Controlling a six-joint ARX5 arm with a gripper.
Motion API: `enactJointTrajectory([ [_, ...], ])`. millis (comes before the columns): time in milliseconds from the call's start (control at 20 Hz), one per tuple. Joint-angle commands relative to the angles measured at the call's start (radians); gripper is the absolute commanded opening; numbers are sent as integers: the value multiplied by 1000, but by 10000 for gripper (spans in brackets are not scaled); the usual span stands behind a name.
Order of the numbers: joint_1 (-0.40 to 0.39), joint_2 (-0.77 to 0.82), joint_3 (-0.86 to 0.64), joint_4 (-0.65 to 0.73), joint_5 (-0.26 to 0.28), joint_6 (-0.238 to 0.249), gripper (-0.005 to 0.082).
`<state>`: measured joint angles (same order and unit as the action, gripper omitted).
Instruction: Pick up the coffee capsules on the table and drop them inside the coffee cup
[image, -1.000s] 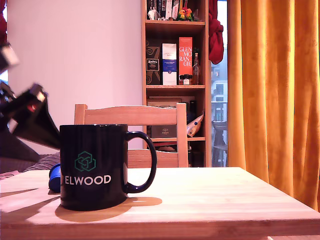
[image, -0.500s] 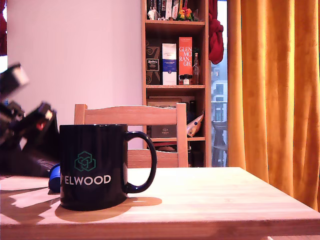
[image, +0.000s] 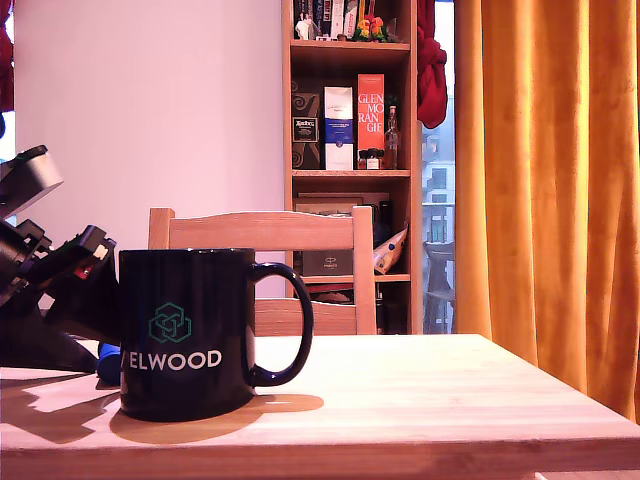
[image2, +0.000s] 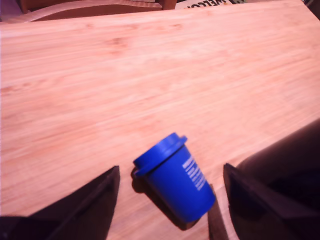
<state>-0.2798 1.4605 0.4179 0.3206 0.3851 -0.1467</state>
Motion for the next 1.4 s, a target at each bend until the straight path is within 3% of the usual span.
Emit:
enactJointTrajectory([
  [0,-2,13,-19,2,-4,9,604],
  [550,-5,13,-19,-42,56,18,585],
  [750,-5,13,-19,-44,57,20,319],
  [900,-5,13,-19,-43,56,21,253],
  [1050,-4,13,-19,-32,40,21,253],
  [1350,-4,13,-19,-4,-42,21,253],
])
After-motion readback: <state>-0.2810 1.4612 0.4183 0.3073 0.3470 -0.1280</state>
